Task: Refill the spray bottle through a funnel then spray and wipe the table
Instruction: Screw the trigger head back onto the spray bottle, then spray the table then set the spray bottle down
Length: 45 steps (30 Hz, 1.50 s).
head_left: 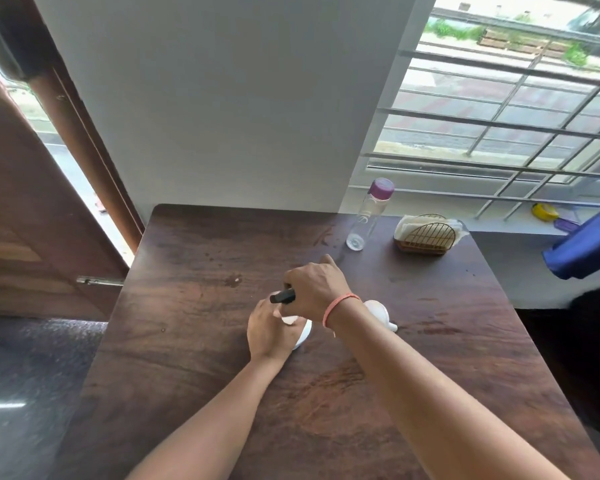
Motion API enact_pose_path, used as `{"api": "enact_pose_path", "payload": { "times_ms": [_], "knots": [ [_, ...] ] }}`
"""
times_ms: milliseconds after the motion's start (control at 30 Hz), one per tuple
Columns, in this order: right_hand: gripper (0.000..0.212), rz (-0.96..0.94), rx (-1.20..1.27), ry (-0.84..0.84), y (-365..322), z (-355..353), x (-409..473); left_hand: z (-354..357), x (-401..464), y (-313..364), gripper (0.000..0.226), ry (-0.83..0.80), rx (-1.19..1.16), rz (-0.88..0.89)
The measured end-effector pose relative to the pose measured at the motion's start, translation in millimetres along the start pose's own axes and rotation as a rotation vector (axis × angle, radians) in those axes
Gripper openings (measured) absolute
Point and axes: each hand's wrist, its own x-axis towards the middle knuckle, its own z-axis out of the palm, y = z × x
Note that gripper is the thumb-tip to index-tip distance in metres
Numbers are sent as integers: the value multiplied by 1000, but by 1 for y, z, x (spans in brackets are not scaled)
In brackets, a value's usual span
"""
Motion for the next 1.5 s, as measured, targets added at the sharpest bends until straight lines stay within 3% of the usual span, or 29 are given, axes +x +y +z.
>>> {"api": "enact_pose_path", "payload": {
  "times_ms": [67, 167, 267, 367, 467, 600, 800, 933, 1100, 1500],
  "knots": [
    [39, -30, 171, -25, 7, -9, -4, 6, 0, -7, 32, 77, 31, -7],
    [39, 134, 598, 145, 29, -22, -13, 14, 5, -13, 44, 114, 97, -29],
    [37, 442, 541, 257, 73, -11, -22, 20, 16, -18, 49, 163, 108, -77],
    [47, 673, 346, 3, 108, 21, -37, 27, 25, -16, 53, 170, 118, -104],
    [45, 762, 305, -238, 121, 52, -50, 29, 27, -9, 42, 211, 60, -157],
    [33, 710, 269, -258, 124, 67, -43, 30, 27, -8, 53, 209, 86, -148],
    [42, 536, 367, 55, 114, 38, 22, 26, 32, -7, 33, 214, 94, -146],
    [40, 313, 436, 248, 107, 40, 77, 26, 37, 1, 24, 259, 37, -216],
    [40, 222, 498, 227, 95, 63, 134, 26, 38, -1, 30, 303, 34, -97],
    [34, 100, 642, 203, 80, 104, 171, 34, 41, -7, 23, 343, 33, -108]
  ]
}}
